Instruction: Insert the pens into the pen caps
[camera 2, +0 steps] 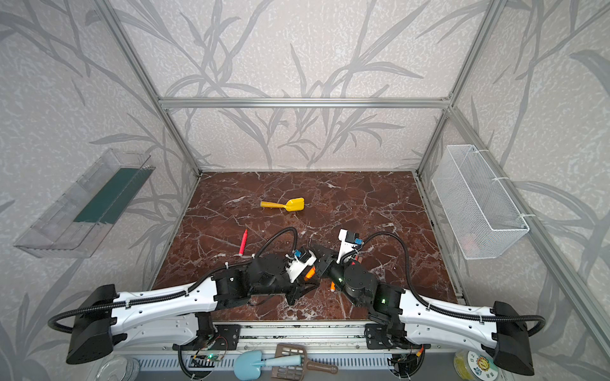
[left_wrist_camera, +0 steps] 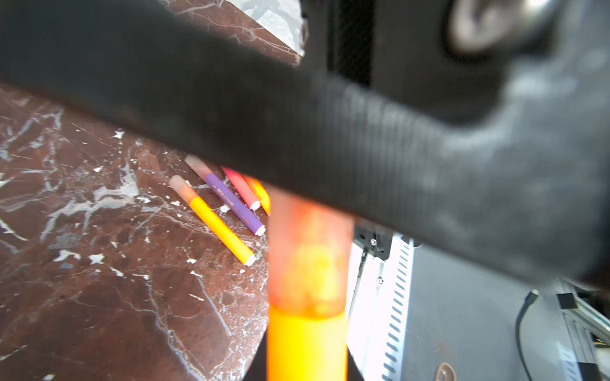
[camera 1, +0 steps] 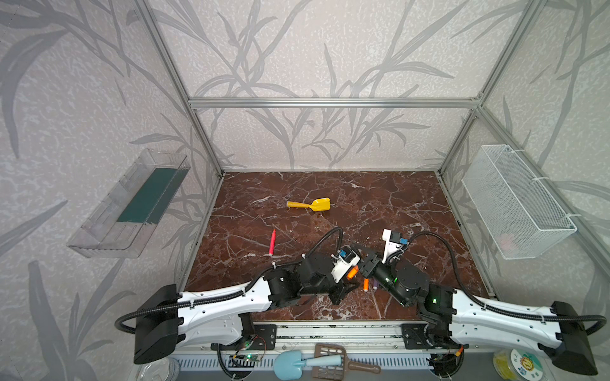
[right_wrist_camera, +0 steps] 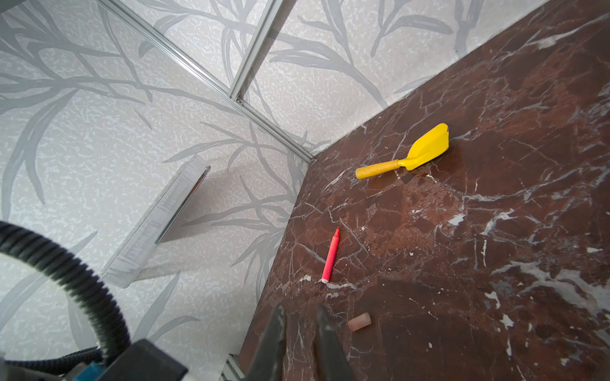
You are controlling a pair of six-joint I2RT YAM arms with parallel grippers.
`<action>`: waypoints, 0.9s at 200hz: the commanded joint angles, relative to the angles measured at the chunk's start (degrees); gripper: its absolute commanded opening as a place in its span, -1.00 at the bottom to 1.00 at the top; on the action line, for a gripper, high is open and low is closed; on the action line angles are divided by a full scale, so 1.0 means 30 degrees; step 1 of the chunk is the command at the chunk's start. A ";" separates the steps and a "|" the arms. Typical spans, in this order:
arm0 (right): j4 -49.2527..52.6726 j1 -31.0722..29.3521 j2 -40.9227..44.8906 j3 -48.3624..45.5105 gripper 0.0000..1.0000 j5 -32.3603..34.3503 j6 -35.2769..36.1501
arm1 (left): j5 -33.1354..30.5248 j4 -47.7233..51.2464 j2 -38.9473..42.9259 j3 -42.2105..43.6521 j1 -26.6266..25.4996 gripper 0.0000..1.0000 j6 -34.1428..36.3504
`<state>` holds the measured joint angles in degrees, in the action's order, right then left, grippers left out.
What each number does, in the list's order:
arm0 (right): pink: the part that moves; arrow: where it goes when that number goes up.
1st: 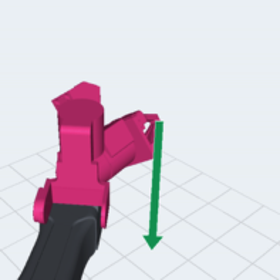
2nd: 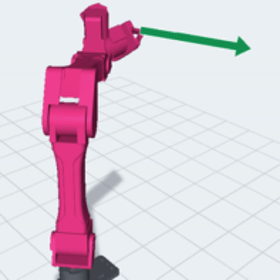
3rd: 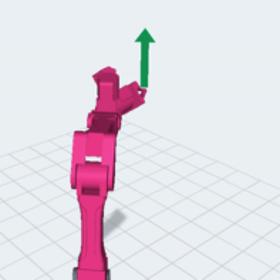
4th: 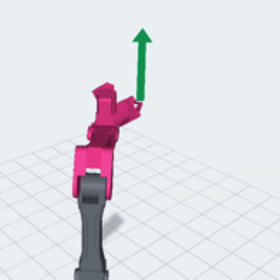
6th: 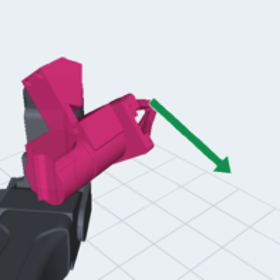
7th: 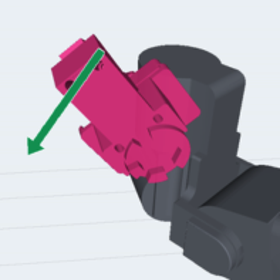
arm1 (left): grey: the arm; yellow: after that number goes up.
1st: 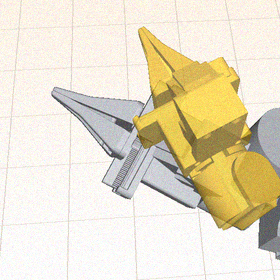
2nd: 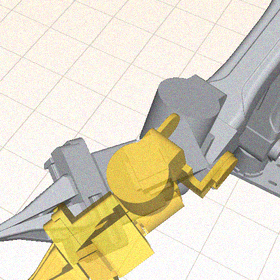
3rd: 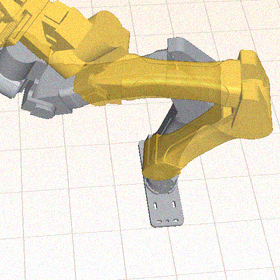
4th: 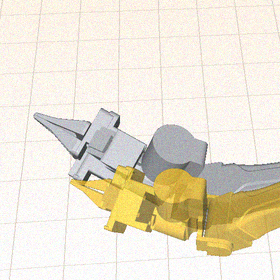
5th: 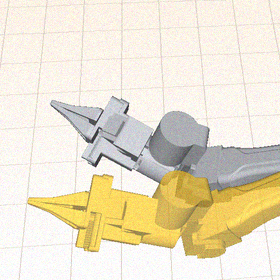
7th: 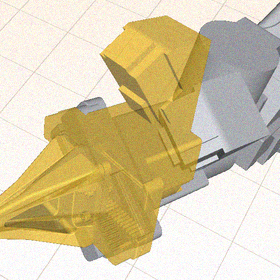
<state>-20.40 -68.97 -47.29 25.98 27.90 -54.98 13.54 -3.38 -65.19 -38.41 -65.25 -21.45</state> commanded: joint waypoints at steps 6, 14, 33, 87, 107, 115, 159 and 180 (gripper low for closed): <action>0.4028 -0.1004 -0.0026 -0.0177 -0.81 -0.2244 0.1230 | -0.4617 -0.3367 0.0505 -0.0028 0.1292 -1.00 -0.2657; 0.4130 -0.1003 -0.0085 -0.0083 -0.71 -0.2190 0.1295 | -0.4606 -0.3458 0.0410 -0.0001 0.1181 -1.00 -0.2654; 0.4341 -0.1004 0.0011 -0.0016 -0.48 -0.1771 0.1365 | -0.4857 -0.3548 0.0352 0.0032 0.0817 -1.00 -0.2539; 0.4127 -0.1006 0.0360 0.0232 -0.37 -0.0672 0.2407 | -0.5081 -0.3525 0.0140 -0.0360 -0.0522 -1.00 -0.1863; 0.4194 -0.1004 0.0265 0.0586 -0.31 -0.0370 0.2813 | -0.5080 -0.3636 -0.0058 -0.0538 -0.1005 -1.00 -0.1675; 0.4125 -0.0975 0.0264 0.0652 -0.27 -0.0280 0.2975 | -0.5099 -0.3678 -0.0151 -0.0629 -0.1171 -1.00 -0.1597; 0.2715 -0.0979 0.1026 0.0287 -0.19 -0.1027 0.3820 | -0.5723 -0.3782 -0.0360 -0.0497 -0.1335 -1.00 -0.1611; 0.2560 -0.0978 0.1881 0.0022 -0.18 -0.1638 0.4140 | -0.6294 -0.3782 -0.0281 -0.0337 -0.1320 -1.00 -0.1585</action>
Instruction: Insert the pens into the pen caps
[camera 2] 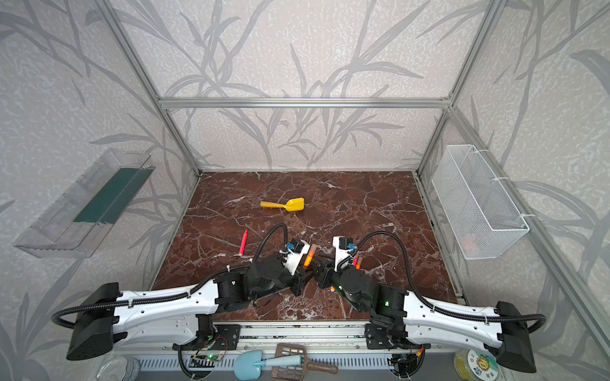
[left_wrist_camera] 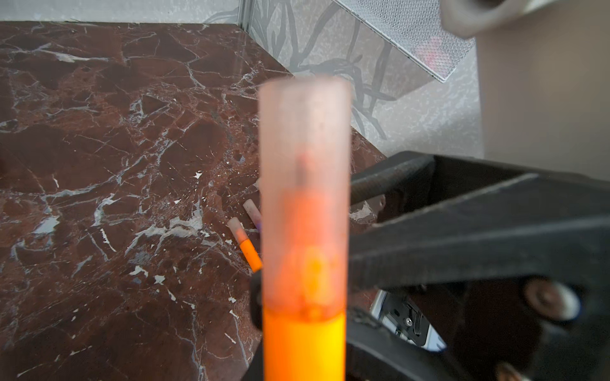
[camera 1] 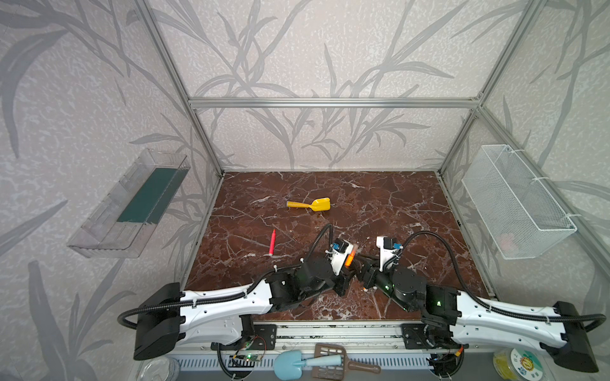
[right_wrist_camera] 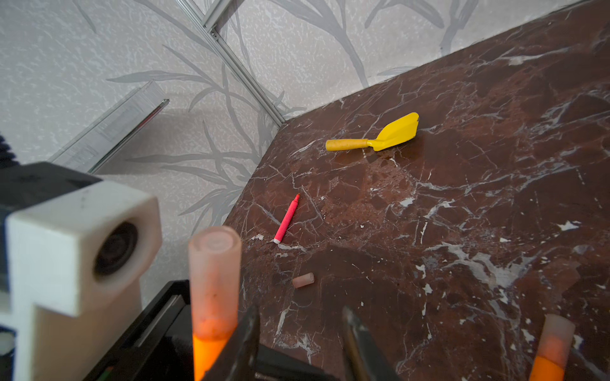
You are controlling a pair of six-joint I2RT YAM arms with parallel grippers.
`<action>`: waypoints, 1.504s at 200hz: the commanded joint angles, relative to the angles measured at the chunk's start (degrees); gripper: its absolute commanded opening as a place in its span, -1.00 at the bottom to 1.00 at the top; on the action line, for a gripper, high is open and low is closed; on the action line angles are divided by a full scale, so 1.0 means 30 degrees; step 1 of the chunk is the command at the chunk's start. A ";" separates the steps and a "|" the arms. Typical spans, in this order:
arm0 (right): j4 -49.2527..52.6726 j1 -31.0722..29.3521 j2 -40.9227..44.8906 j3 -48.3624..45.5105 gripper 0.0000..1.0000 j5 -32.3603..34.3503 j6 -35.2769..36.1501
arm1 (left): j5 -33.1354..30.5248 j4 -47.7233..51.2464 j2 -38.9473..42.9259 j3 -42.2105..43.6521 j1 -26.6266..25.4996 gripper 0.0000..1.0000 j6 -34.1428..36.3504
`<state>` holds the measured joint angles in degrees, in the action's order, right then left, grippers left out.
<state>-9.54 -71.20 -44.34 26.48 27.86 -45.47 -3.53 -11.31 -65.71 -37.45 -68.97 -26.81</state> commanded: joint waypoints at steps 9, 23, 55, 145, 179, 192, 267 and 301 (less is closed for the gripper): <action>-0.1060 -0.0233 0.1334 -0.0293 -0.18 -0.1865 0.1064 | -0.1093 -0.1057 -0.0076 -0.0612 -0.0074 -1.00 0.0205; -0.0897 -0.0246 0.2048 -0.0569 -0.17 -0.2063 0.0961 | -0.1778 -0.0780 -0.0068 -0.0555 0.0042 -1.00 0.0086; -0.1535 -0.0236 0.2866 -0.1156 -0.17 -0.2394 0.0875 | -0.2039 -0.0578 -0.0191 -0.0603 0.0153 -1.00 -0.0102; -0.3506 -0.0233 -0.0502 -0.0420 -0.31 -0.1524 0.0950 | 0.0323 -0.1386 -0.1070 -0.1032 -0.0421 -1.00 0.0739; -0.3336 -0.0227 -0.0697 -0.0550 -0.60 -0.1019 0.0575 | 0.0717 -0.1415 -0.0962 -0.0956 -0.0421 -1.00 0.0816; -0.3099 -0.0195 -0.0591 -0.0644 -0.68 -0.0841 0.0411 | 0.0686 -0.1366 -0.0864 -0.0879 -0.0419 -1.00 0.0776; -0.0680 0.1042 -0.0623 -0.1149 -0.86 0.0108 -0.0744 | -0.3357 0.3946 0.0409 -0.0170 0.0543 0.13 -0.1386; 0.0074 0.1751 -0.1502 -0.1610 -0.88 0.0556 -0.1500 | -0.3167 0.6651 0.2064 0.1413 0.4001 0.28 -0.3299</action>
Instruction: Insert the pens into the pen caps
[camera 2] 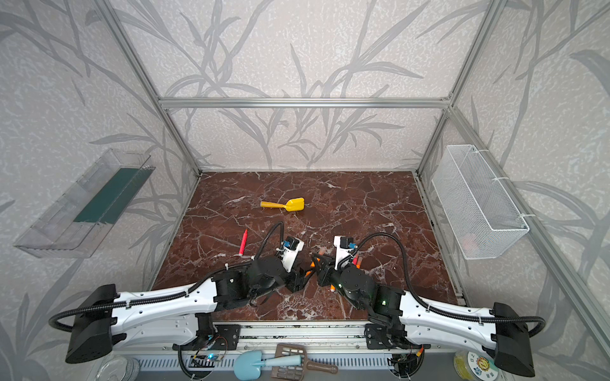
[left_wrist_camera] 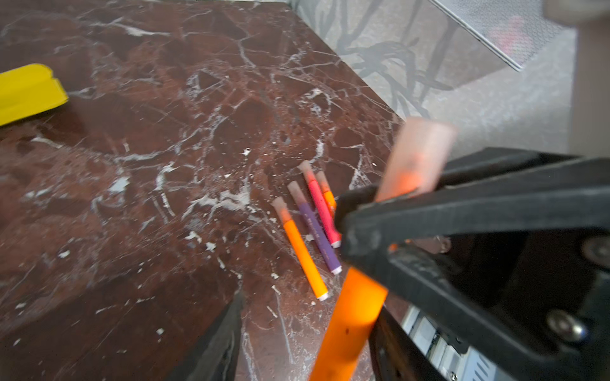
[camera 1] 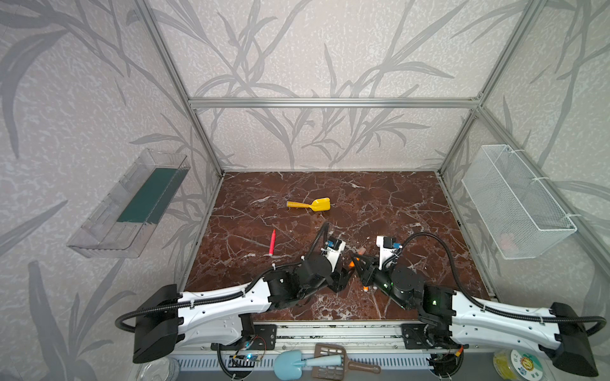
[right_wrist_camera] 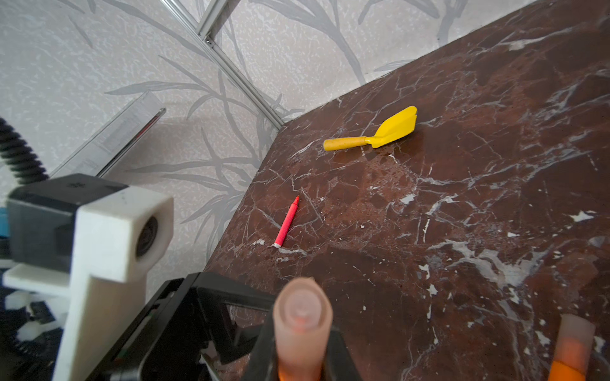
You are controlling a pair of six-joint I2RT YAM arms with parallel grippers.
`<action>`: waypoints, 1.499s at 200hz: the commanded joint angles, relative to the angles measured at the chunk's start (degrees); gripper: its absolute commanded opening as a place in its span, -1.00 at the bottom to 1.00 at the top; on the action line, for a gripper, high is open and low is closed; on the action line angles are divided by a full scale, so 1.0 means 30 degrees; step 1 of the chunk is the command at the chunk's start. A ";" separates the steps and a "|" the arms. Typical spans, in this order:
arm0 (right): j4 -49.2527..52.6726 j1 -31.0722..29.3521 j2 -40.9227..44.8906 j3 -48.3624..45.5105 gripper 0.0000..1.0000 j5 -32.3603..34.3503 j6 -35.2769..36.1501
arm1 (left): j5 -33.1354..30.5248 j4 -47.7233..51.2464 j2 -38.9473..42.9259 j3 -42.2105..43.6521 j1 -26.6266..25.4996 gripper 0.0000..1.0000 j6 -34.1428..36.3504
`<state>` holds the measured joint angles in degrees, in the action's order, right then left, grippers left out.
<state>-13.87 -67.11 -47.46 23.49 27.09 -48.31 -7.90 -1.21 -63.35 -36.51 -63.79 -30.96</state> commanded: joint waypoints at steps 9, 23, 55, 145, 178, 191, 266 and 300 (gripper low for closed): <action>0.1531 0.0488 -0.0920 -0.0596 -0.88 0.0857 -0.0693 | -0.2207 0.4390 0.1744 0.1345 0.3286 0.31 -0.2280; 0.1493 0.0570 -0.1924 -0.0455 -0.88 0.0759 -0.0879 | -0.2905 0.5846 0.2368 0.1577 0.4728 0.33 -0.2515; 0.1637 0.0799 -0.4754 0.0372 -0.89 0.0466 -0.1209 | -0.4468 0.7939 0.3166 0.1855 0.7739 0.35 -0.2541; 0.4438 0.4708 -0.8653 0.1214 -0.68 -0.2995 -0.1230 | -0.1698 0.7546 -0.2671 0.0334 1.5151 0.26 -0.2307; 0.4393 0.5794 -0.9594 0.1048 -0.65 -0.4067 -0.0881 | -0.2287 0.7585 -0.5288 -0.0665 1.5747 0.21 -0.3097; 0.4447 0.6028 -0.9835 0.1077 -0.60 -0.4392 -0.0774 | -0.2060 0.7453 -0.6051 -0.0985 1.5784 0.21 -0.2942; 0.6327 0.6111 -0.8537 0.1525 -0.42 -0.4200 -0.0556 | -0.1003 0.7558 -0.7732 -0.2042 1.6099 0.19 -0.2571; 0.7673 0.6094 -0.6005 0.1441 -0.35 -0.3875 -0.0263 | -0.0347 0.7422 -0.8330 -0.2301 1.6239 0.06 -0.2287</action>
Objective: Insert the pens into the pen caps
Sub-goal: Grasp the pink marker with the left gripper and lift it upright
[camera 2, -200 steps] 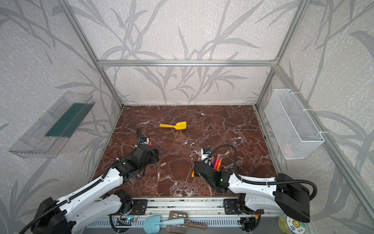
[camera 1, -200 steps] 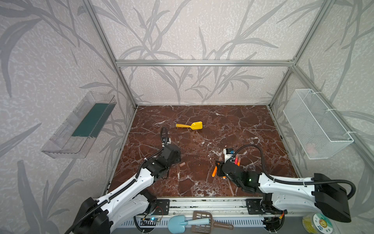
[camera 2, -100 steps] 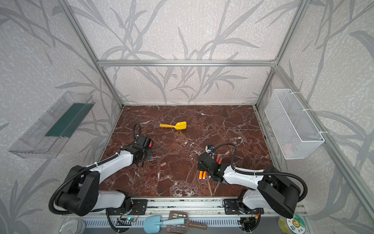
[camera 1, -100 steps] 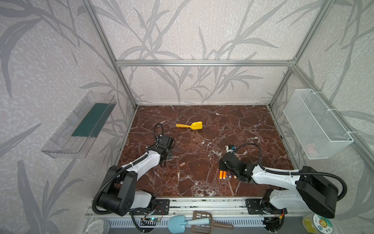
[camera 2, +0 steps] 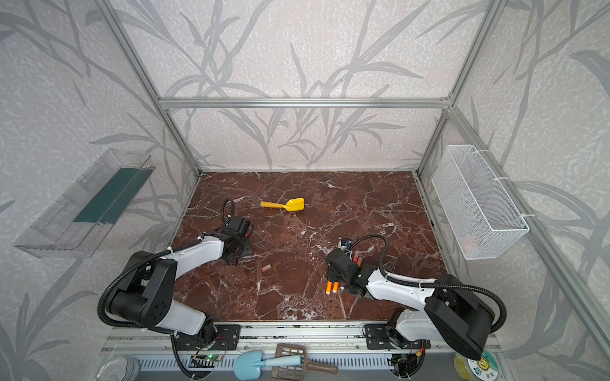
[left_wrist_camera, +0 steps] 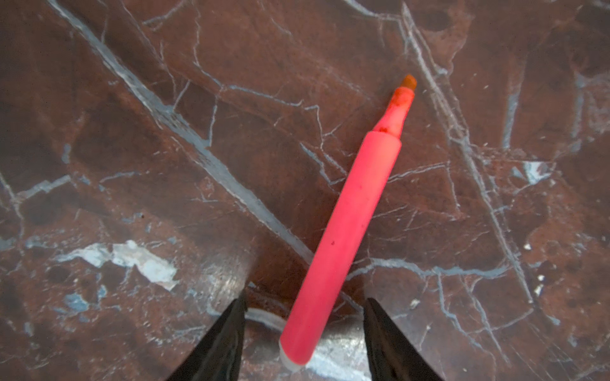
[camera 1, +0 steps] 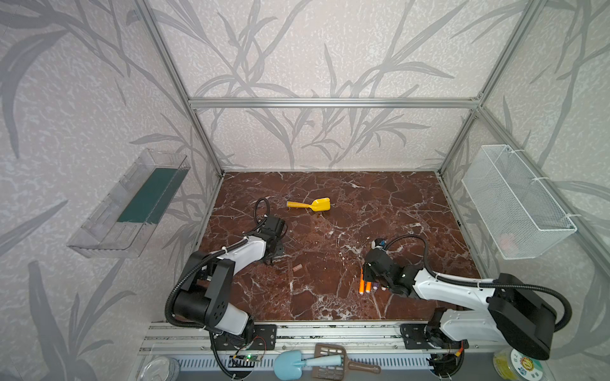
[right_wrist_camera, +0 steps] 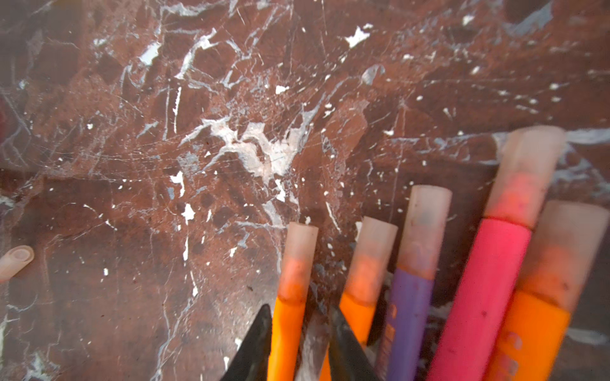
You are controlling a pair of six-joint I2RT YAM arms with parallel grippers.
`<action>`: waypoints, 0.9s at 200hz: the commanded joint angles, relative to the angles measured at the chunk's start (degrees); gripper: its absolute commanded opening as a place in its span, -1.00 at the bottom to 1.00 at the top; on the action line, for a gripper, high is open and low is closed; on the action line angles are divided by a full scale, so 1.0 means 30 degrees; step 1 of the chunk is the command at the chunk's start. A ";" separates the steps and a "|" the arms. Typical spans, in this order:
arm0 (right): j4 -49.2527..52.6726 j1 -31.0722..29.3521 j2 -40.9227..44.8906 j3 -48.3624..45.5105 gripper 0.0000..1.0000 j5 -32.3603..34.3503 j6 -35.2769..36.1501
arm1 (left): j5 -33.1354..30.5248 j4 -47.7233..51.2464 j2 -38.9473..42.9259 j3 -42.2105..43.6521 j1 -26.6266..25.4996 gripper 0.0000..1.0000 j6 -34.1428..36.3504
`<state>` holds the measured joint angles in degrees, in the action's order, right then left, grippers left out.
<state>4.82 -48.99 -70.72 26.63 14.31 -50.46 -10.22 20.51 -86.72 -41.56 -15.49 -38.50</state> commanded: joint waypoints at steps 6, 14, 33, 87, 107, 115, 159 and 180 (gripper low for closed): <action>0.1525 0.0057 0.2319 0.0315 -0.33 0.0373 0.0574 | 0.0516 0.0204 -0.0706 -0.0654 0.0176 0.00 0.0231; 0.1547 0.0042 0.3012 0.0221 -0.32 0.0261 0.0812 | 0.0727 0.0273 -0.0838 -0.0694 0.0162 -0.06 0.0236; 0.1836 0.0049 0.4411 0.0022 -0.27 0.0071 0.1028 | 0.1033 0.0108 -0.0860 -0.0554 0.0179 -0.27 0.0168; 0.1087 0.0044 0.8690 -0.1344 -0.07 -0.0637 0.1259 | 0.1342 0.0248 -0.0678 -0.0541 0.0181 -0.75 0.0351; 0.0907 0.0042 1.0287 -0.1807 0.00 -0.0754 0.1251 | 0.1639 0.0516 -0.0164 -0.0659 0.0181 -0.83 0.0547; 0.0882 0.0052 1.0746 -0.1911 0.02 -0.0839 0.1237 | 0.1835 0.0776 0.0209 -0.0761 0.0181 -0.86 0.0694; -0.2064 0.0042 1.0782 -0.2471 0.10 -0.2529 0.0988 | 0.3544 0.1488 0.4926 -0.0206 -0.1071 -0.89 0.0982; -0.4657 0.0049 0.9433 -0.2551 0.10 -0.3729 0.0622 | 0.2742 0.2272 0.7517 -0.0125 -0.3257 -0.89 0.0874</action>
<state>1.28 -49.01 -39.13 19.68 8.23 -47.75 -1.72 23.20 -71.70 -42.52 -19.55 -36.14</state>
